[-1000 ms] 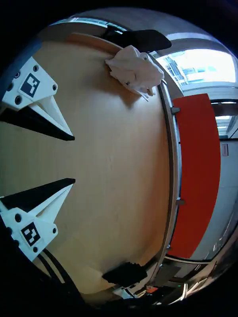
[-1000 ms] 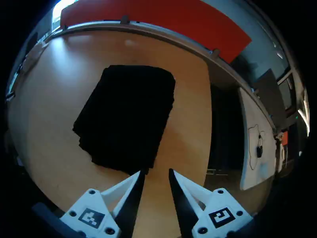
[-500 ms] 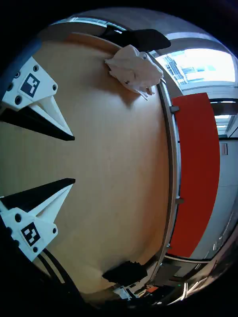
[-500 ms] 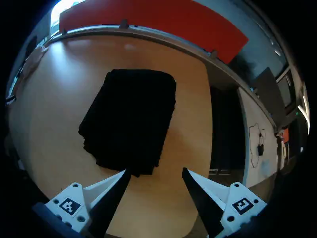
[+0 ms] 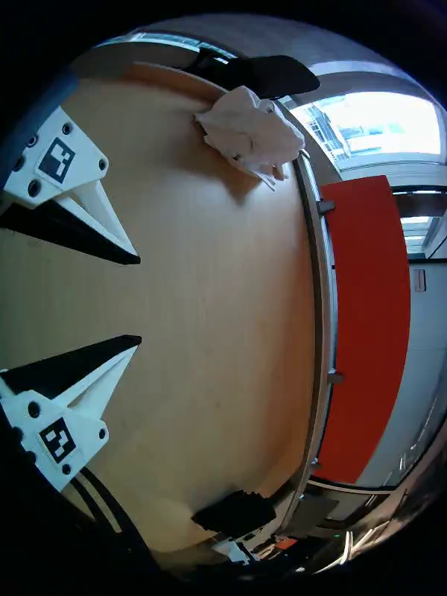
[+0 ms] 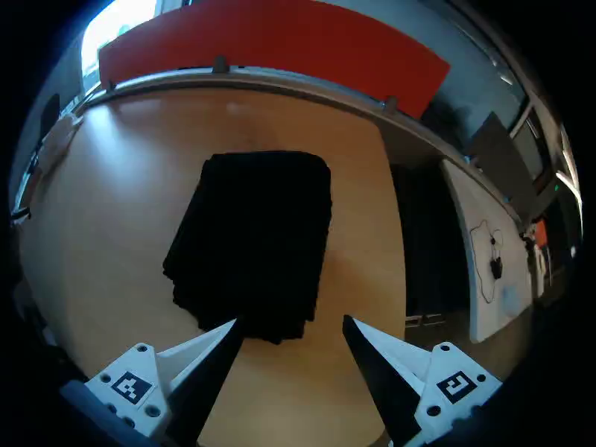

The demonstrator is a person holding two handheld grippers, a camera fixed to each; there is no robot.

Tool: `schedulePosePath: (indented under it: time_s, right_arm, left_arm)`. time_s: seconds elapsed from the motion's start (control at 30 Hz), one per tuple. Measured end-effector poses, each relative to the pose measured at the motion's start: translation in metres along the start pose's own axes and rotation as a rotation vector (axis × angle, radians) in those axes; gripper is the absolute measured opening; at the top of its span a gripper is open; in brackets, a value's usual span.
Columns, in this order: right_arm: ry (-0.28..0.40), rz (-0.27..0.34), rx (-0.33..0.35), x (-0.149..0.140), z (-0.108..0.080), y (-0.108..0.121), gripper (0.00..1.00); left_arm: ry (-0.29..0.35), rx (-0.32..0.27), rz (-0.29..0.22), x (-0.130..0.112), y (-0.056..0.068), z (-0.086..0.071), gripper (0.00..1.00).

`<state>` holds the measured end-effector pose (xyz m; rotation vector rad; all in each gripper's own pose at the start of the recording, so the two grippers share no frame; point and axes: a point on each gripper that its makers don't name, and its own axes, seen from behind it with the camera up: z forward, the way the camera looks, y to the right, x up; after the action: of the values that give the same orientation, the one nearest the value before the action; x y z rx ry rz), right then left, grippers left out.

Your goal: Fold towel

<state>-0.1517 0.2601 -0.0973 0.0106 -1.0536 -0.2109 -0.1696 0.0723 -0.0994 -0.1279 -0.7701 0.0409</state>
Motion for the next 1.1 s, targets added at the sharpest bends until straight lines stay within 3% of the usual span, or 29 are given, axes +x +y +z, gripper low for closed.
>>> schedulePosePath:
  time_s: [0.4,0.73,1.1]
  right_arm:
    - [0.076,0.272,0.009,0.016,-0.004,-0.009,1.00]
    - [0.114,0.278,-0.023,0.018,-0.006,-0.015,1.00]
    - [0.307,0.303,-0.084,0.055,-0.021,-0.017,1.00]
  left_arm:
    - [0.013,0.000,0.004,0.005,-0.002,-0.001,0.69]
    - [0.025,0.004,0.002,0.010,-0.006,-0.004,0.69]
    - [0.052,0.015,-0.012,0.027,-0.012,-0.006,0.69]
